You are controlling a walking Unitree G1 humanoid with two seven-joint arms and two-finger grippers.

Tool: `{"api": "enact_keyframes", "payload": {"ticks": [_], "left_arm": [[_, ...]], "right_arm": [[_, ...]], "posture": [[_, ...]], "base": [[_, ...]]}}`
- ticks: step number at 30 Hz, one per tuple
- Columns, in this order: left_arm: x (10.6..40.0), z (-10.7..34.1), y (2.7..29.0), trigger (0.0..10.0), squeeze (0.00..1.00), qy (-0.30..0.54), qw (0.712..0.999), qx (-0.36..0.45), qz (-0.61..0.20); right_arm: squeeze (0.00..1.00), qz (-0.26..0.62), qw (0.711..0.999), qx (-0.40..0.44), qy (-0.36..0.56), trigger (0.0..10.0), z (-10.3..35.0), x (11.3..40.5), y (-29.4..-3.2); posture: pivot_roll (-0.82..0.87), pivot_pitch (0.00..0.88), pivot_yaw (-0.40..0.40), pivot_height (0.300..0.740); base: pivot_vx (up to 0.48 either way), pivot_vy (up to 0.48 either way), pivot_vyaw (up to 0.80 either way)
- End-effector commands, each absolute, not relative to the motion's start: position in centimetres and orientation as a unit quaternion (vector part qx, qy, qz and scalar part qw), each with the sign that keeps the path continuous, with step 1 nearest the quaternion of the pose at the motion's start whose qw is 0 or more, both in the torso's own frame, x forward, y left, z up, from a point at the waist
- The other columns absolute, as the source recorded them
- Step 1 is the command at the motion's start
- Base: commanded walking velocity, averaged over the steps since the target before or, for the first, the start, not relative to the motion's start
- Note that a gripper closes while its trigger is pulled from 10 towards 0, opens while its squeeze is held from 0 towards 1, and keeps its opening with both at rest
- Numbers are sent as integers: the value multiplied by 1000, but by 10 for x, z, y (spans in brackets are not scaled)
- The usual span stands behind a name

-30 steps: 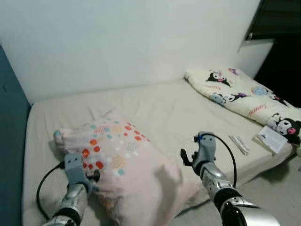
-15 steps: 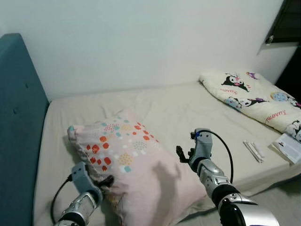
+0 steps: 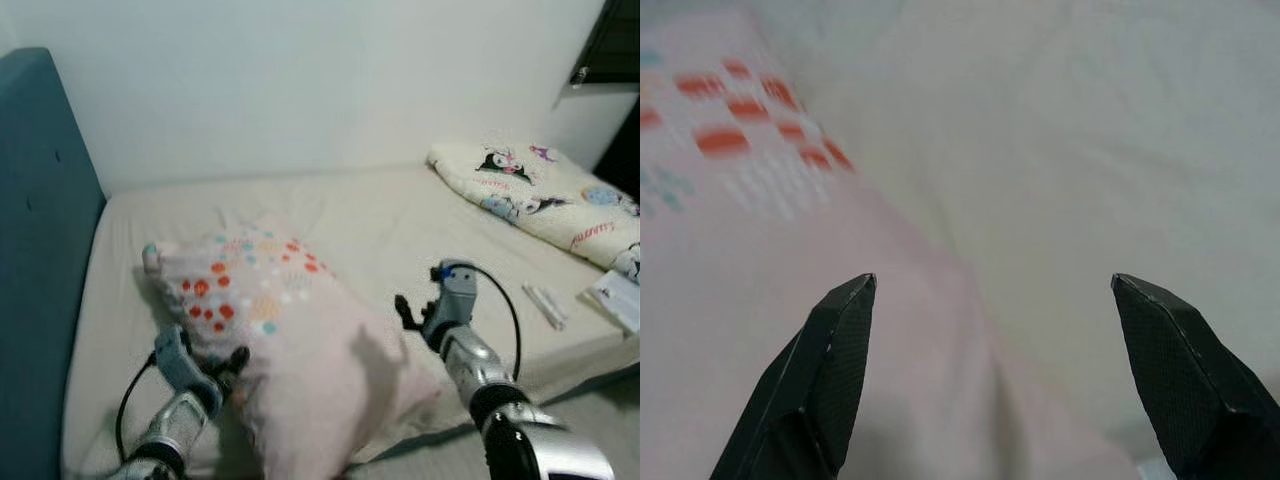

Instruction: Clean up the room

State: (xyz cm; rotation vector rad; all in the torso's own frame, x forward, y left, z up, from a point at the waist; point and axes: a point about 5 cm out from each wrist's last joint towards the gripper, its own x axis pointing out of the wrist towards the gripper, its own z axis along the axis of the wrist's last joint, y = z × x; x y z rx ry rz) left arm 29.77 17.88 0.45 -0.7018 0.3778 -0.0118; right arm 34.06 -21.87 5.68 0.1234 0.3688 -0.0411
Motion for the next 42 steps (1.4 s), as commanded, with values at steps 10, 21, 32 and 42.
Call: {"api": "enact_keyframes", "payload": {"ticks": [10, 21, 32, 42], "left_arm": [[340, 70, 188, 10000, 0, 34, 939, -339, -50], [340, 69, 170, 10000, 0, 66, 972, -199, -106], [315, 33, 142, 10000, 0, 150, 946, -228, -173], [322, 48, 126, 10000, 0, 119, 925, -300, -202]], "right_arm": [[0, 19, 980, 93, 176, 10000, 45, 330, -213], [0, 22, 980, 87, 176, 10000, 44, 330, -208], [0, 23, 983, 83, 162, 10000, 50, 334, -210], [0, 33, 982, 68, 173, 10000, 48, 334, -206]], "posture": [[-82, 0, -58, 580], [-82, 0, -52, 550], [-80, 0, -56, 510], [-80, 0, -61, 483]], "base": [[0, 0, 0], [0, 0, 0], [0, 0, 0], [0, 0, 0]]}}
